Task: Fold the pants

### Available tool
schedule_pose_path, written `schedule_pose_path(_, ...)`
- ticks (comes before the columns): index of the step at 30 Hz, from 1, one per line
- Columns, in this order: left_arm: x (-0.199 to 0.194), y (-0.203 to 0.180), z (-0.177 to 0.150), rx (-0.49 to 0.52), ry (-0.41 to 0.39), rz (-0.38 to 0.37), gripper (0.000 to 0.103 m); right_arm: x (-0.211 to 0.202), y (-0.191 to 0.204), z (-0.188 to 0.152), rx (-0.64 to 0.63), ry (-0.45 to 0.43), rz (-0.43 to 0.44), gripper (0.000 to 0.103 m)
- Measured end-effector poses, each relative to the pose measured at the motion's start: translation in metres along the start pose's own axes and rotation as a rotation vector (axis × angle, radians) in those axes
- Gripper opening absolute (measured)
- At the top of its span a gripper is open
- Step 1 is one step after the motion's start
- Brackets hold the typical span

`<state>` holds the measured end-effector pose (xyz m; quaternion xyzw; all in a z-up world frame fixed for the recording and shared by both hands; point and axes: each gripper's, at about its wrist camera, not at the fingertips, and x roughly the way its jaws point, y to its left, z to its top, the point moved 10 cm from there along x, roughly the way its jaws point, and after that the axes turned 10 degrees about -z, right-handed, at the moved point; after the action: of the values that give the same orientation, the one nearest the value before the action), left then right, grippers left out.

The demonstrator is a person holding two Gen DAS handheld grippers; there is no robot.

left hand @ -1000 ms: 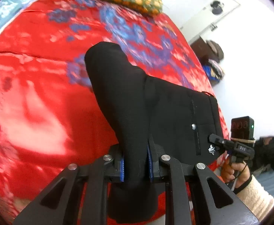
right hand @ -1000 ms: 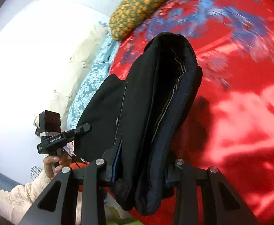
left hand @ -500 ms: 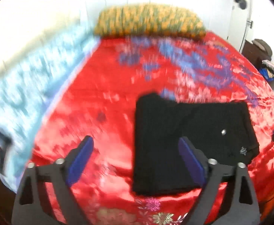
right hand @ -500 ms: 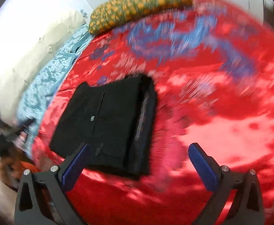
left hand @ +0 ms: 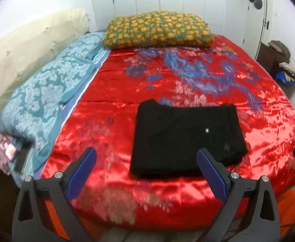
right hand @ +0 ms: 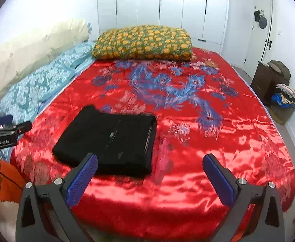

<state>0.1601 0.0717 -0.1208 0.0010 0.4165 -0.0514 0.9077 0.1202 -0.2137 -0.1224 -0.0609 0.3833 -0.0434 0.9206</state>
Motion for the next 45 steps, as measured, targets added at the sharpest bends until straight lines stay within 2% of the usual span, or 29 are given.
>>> schedule_pose_path(4, -0.015, -0.002, -0.024, 0.004, 0.028, 0.067, 0.1, -0.015, 0.023, -0.023, 0.001, 0.019, -0.006, 0.103)
schedule_pose_path(7, -0.026, -0.009, -0.041, 0.031, 0.025, 0.066, 0.1, -0.03, 0.032, -0.038, 0.014, 0.026, -0.016, 0.103)
schedule_pose_path(11, -0.035, -0.018, -0.058, 0.062, 0.054, 0.008, 0.1, -0.05, 0.039, -0.049, 0.008, 0.032, -0.02, 0.103)
schedule_pose_path(13, -0.043, -0.018, -0.057, 0.062, 0.039, -0.031, 0.1, -0.06, 0.04, -0.051, -0.001, 0.033, -0.022, 0.103)
schedule_pose_path(17, -0.058, -0.018, -0.051, 0.08, 0.008, -0.049, 0.1, -0.079, 0.044, -0.048, -0.029, 0.027, -0.018, 0.103)
schedule_pose_path(21, -0.064, -0.025, -0.05, 0.069, 0.01, -0.085, 0.1, -0.092, 0.05, -0.037, -0.046, -0.014, -0.038, 0.103)
schedule_pose_path(30, -0.053, -0.024, -0.06, 0.077, 0.067, -0.062, 0.103, -0.078, 0.064, -0.04, -0.068, -0.004, -0.053, 0.103)
schedule_pose_path(37, -0.059, -0.029, -0.054, 0.077, 0.036, -0.077, 0.102, -0.074, 0.058, -0.04, -0.052, 0.006, -0.063, 0.103)
schedule_pose_path(40, -0.061, -0.025, -0.051, 0.074, 0.02, -0.056, 0.102, -0.073, 0.058, -0.041, -0.047, 0.011, -0.061, 0.103)
schedule_pose_path(45, -0.052, -0.024, -0.056, 0.072, 0.048, -0.049, 0.102, -0.073, 0.057, -0.041, -0.045, 0.012, -0.058, 0.103)
